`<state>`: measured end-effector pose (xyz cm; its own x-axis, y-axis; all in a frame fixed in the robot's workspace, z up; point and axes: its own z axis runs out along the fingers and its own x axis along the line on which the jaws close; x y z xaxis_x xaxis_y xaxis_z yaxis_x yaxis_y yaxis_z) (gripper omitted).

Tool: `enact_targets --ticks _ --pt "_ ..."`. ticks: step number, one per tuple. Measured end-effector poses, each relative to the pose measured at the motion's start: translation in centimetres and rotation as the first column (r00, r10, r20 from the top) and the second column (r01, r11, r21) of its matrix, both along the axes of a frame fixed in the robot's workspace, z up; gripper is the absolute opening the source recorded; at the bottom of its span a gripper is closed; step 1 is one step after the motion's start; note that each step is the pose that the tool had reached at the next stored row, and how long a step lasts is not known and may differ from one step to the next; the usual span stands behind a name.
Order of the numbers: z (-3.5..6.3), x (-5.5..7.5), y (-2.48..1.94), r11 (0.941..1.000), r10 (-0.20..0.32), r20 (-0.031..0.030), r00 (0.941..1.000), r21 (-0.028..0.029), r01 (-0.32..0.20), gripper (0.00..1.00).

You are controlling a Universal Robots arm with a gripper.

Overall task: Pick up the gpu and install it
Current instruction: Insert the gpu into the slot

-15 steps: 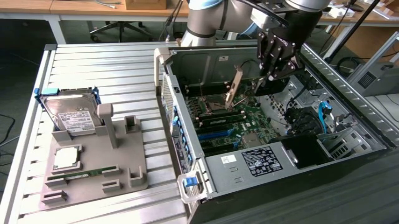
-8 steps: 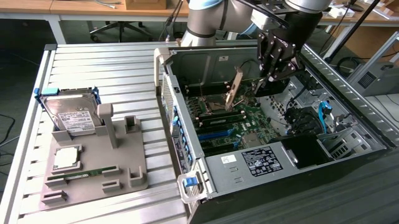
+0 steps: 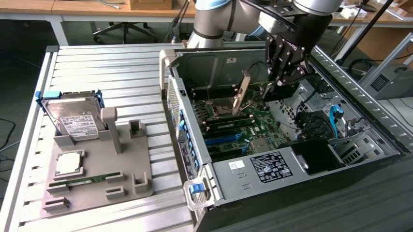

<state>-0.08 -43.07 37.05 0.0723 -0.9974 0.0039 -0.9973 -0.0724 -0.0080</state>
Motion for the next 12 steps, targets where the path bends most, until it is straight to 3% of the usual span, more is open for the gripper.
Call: enact_targets --ticks 12 --pt "-0.26 -0.52 -0.05 1.0000 0.000 0.0000 1.0000 -0.0011 0.000 0.27"
